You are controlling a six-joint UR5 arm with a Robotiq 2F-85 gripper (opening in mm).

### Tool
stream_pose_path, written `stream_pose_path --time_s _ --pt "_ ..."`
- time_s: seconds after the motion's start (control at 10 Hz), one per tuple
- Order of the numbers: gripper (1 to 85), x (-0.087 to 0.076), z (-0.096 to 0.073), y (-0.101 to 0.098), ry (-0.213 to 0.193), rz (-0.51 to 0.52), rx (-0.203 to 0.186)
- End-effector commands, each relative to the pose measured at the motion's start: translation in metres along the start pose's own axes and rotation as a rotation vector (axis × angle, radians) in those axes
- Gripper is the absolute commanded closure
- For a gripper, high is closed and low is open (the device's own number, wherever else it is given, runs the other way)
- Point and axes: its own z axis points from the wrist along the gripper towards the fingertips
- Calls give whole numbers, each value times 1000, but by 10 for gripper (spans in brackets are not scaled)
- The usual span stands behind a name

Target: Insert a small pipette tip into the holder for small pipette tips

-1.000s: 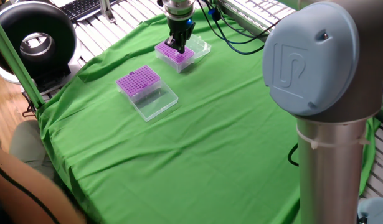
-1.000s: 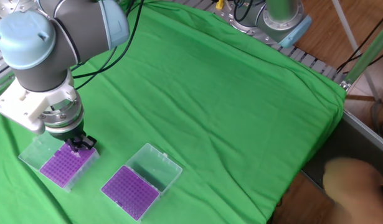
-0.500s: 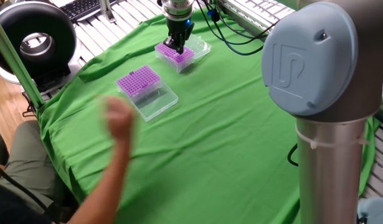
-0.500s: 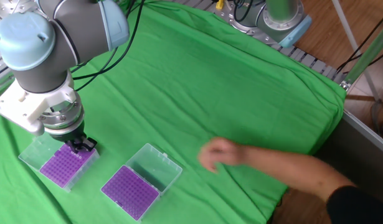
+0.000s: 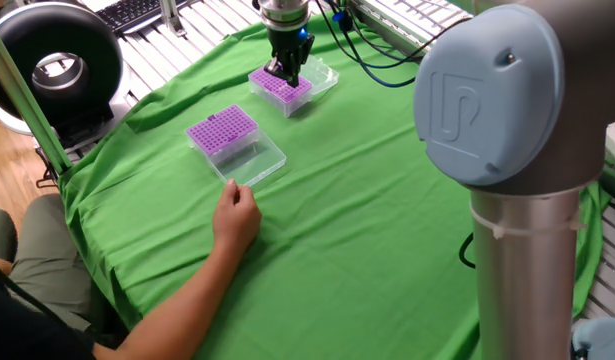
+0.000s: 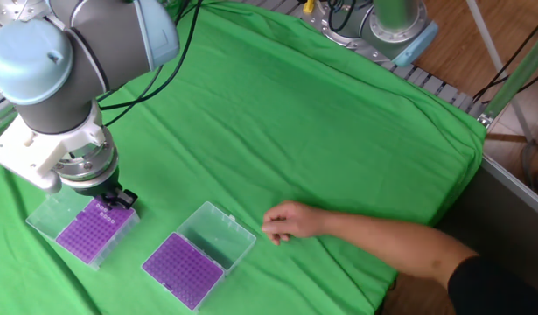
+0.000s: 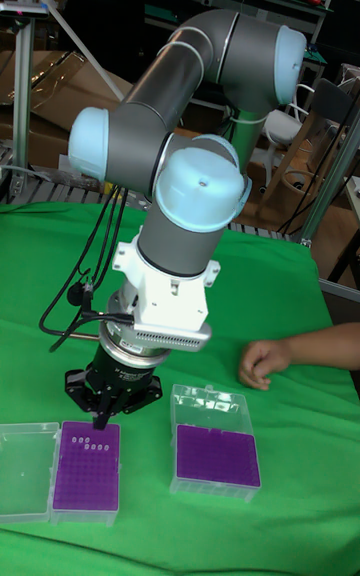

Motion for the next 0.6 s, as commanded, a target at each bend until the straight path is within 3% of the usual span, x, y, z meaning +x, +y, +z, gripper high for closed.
stream_pose_path --time_s 0.0,0.3,0.5 --pt "847 2 -18 8 23 33 -14" --pt "847 -5 -53 34 -1 160 -67" --pt "847 -3 -72 30 17 183 -16"
